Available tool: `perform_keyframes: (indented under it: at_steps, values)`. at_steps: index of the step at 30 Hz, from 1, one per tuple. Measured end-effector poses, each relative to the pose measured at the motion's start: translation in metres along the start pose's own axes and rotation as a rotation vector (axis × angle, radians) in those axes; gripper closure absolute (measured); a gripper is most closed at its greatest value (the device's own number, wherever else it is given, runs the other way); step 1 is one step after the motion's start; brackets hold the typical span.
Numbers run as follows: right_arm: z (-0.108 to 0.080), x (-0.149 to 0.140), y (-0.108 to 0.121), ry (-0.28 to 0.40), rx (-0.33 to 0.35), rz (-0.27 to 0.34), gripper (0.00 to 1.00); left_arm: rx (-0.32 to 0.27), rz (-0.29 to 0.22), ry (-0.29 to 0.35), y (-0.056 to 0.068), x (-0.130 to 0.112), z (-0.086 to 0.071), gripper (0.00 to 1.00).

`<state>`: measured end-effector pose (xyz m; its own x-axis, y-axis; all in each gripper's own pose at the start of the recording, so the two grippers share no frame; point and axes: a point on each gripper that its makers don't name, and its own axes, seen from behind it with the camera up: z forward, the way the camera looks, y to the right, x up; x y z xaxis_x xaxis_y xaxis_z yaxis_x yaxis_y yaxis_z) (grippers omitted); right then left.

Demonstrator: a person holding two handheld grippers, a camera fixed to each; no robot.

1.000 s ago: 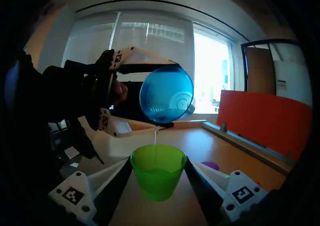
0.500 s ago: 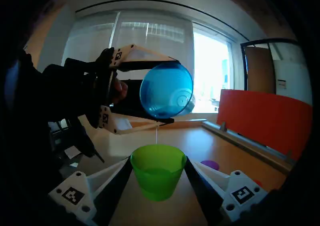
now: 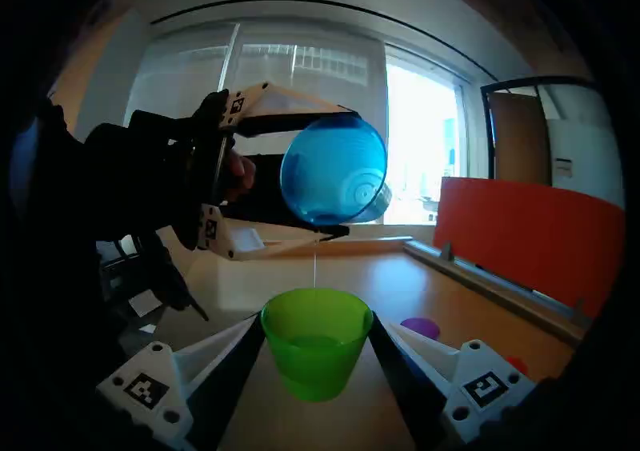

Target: Pour water

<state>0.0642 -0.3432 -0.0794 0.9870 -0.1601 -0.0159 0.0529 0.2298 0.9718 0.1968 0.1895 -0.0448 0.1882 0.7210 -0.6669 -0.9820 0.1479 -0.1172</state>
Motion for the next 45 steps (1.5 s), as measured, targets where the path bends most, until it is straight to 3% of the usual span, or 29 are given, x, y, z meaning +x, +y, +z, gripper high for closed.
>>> perform_keyframes:
  at_steps: [45]
  values:
    - [0.0007, -0.0058, 0.0011, -0.001, -0.002, 0.003, 0.07, 0.003, 0.035, -0.001, -0.0025, 0.0011, 0.002, 0.12]
